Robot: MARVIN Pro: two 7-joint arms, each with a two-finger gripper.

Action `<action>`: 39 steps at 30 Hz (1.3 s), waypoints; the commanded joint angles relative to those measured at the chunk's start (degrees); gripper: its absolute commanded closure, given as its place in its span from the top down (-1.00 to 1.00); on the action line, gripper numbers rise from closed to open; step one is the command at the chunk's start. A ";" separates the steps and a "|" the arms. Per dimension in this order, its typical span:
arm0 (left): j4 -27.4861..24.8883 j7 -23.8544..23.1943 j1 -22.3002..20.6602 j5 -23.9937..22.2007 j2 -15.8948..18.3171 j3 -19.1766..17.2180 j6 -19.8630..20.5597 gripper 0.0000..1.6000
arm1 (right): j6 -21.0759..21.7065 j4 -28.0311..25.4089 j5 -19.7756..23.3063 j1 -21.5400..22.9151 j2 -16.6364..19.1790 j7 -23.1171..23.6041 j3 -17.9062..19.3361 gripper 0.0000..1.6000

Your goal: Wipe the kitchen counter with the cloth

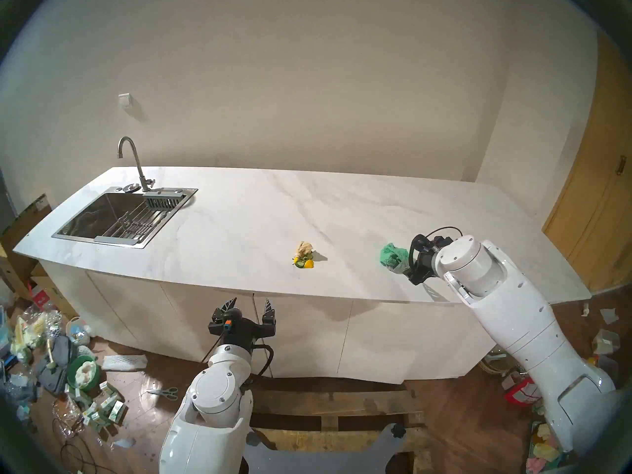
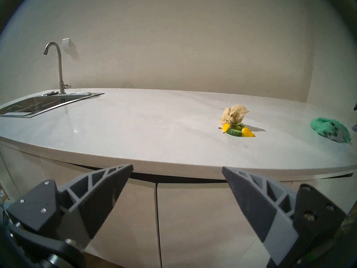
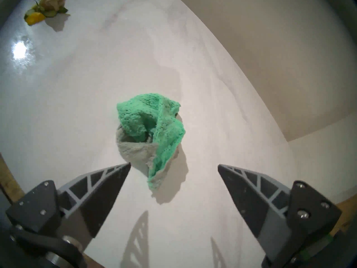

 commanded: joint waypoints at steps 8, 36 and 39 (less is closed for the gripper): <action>-1.48 -0.22 -0.42 -0.05 0.03 0.16 -0.40 1.00 | -1.66 -4.79 10.81 -6.83 -0.19 -6.92 14.58 1.00; -1.90 -0.41 -0.18 -0.19 0.14 0.16 -0.27 1.00 | -19.07 -5.79 17.79 -13.88 -11.33 -17.96 23.37 1.00; -1.90 -0.41 -0.18 -0.19 0.14 0.16 -0.26 1.00 | -19.20 -5.72 17.87 -13.88 -11.33 -17.85 23.40 1.00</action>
